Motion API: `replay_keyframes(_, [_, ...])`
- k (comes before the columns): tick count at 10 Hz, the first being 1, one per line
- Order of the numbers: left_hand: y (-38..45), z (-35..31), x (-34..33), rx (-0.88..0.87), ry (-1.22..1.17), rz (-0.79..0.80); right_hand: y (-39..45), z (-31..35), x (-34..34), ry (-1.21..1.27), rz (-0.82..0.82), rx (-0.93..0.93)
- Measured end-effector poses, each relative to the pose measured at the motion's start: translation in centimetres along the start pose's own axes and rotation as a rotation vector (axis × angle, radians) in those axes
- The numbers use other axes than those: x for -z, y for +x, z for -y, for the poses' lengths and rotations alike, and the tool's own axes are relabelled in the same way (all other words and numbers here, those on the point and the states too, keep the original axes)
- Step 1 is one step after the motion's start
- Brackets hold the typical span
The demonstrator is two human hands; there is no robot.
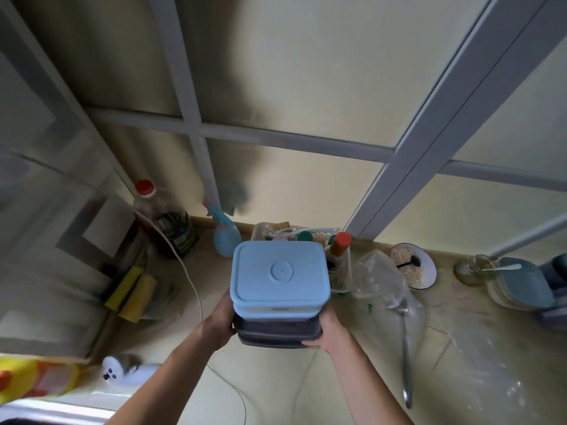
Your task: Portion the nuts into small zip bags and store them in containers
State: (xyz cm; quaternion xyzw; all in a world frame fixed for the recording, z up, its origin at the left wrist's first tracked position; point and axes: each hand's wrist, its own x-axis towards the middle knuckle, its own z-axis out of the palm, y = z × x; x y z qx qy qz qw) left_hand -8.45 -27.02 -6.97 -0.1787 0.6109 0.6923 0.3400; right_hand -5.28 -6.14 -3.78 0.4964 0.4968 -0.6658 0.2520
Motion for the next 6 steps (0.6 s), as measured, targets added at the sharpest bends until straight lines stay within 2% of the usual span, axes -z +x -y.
replay_keyframes(2, [0.3, 0.2, -0.1, -0.137, 0.032, -0.018, -0.7, -0.4, -0.4, 0.061, 0.098, 0.125])
replay_keyframes(4, [0.5, 0.7, 0.5, -0.069, 0.011, -0.063, -0.7, -0.2, -0.1, 0.106, 0.114, 0.193])
replay_keyframes(5, [0.5, 1.2, 1.1, -0.055, -0.051, -0.131, 0.2, -0.7, 1.0, 0.105, 0.117, 0.162])
replay_keyframes(6, [0.8, 0.9, 2.8, -0.161, -0.12, -0.35, -0.3, -0.6, 2.9, 0.067, 0.012, 0.204])
